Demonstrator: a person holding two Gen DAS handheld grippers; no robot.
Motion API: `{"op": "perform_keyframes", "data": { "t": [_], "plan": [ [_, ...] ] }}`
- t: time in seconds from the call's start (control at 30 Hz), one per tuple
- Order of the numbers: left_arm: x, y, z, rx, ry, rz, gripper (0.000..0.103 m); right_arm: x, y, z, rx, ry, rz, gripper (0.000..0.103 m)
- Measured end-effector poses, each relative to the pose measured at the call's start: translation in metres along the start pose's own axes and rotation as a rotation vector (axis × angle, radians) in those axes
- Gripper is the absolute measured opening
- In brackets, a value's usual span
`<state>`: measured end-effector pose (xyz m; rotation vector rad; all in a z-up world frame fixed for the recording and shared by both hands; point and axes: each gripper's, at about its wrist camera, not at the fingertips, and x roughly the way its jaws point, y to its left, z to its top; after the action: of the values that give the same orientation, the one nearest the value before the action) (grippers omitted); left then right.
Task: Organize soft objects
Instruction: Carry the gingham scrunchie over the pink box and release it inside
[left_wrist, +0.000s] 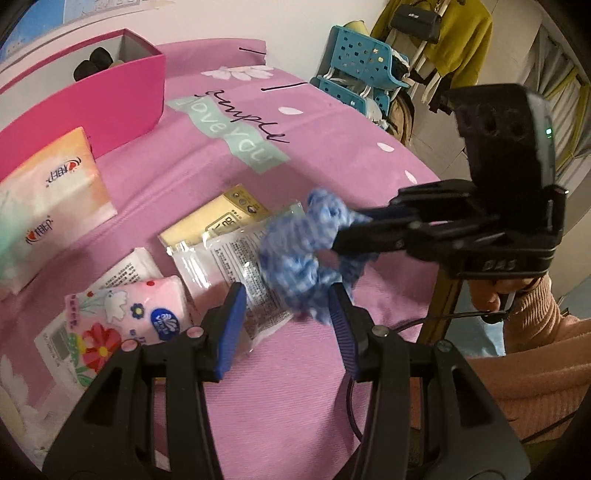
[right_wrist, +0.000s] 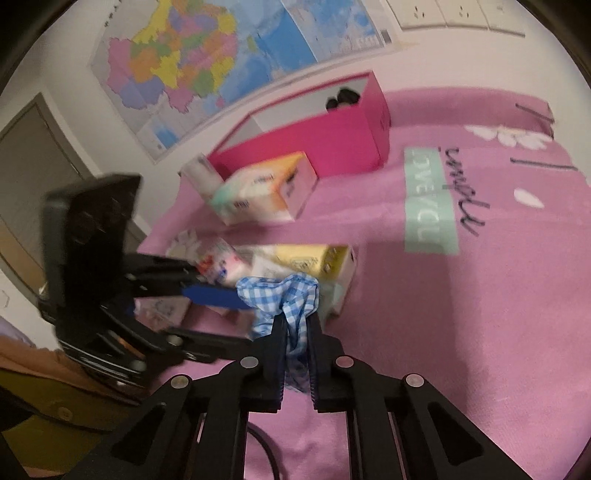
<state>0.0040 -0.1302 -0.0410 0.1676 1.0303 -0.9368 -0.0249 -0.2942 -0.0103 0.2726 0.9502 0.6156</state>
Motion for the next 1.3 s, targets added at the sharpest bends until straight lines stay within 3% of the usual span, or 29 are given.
{"op": "perform_keyframes", "data": {
  "t": [0.3,0.5,0.63,0.9,1.3],
  "plan": [
    [-0.024,0.009,0.012,-0.032,-0.076,-0.05,0.048,-0.018,0.036,0.042,-0.122,-0.094,0.056,0.009],
    [-0.058,0.025,0.029,-0.053,-0.178,-0.011,0.048,-0.015,0.058,0.084,-0.2,-0.156,0.094,0.009],
    [-0.081,0.04,0.043,-0.07,-0.243,0.054,0.045,-0.003,0.059,0.112,-0.209,-0.175,0.115,0.009],
    [-0.104,0.085,0.077,-0.132,-0.289,0.187,0.041,0.035,0.058,0.173,-0.165,-0.188,0.161,0.01],
    [-0.094,0.158,0.117,-0.27,-0.256,0.356,0.038,0.113,0.038,0.233,-0.081,-0.141,0.143,0.01]
  ]
}}
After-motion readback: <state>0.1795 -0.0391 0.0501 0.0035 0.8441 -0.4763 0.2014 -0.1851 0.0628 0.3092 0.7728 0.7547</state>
